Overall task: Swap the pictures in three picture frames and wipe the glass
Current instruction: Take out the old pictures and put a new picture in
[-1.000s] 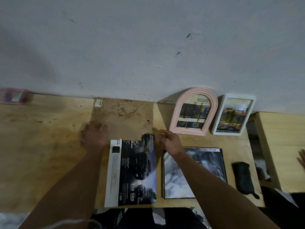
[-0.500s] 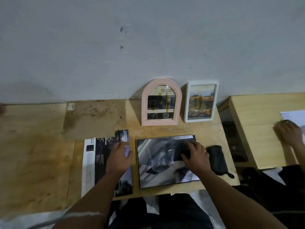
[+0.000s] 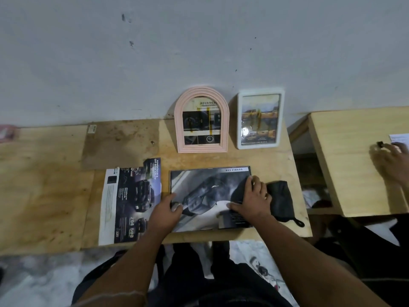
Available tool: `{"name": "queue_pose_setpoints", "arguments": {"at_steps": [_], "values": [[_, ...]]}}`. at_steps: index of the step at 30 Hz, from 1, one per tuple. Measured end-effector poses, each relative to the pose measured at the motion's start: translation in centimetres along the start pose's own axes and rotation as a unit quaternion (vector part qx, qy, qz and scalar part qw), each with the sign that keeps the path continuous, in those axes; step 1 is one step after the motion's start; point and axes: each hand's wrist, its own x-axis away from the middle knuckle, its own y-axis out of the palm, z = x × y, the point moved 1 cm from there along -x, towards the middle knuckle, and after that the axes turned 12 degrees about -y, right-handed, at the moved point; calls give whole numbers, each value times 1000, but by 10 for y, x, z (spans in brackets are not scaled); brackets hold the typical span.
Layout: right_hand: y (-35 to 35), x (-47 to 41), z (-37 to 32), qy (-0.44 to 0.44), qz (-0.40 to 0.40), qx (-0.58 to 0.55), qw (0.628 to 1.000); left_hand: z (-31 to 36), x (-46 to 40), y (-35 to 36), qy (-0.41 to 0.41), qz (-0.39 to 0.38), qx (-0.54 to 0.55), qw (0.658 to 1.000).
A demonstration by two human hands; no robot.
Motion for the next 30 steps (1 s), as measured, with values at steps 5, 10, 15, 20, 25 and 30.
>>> {"name": "queue_pose_setpoints", "arguments": {"at_steps": [5,10,15,20,25,30], "values": [[4,1,3,-6,12,1,1000,3,0,7,-23,11,-3,1000],[9,3,7,-16,56,-18,998,0,-1,9,-33,13,-3,999],[2,13,9,-42,100,-32,994,7,0,11,-18,19,-30,999],[-14,26,10,-75,95,-325,938,14,11,7,-24,32,-20,999],[-47,38,14,-83,39,-526,845,15,21,3,-37,55,91,994],[-74,47,13,-62,-9,-635,770,19,32,1,-67,-8,281,957]]}}
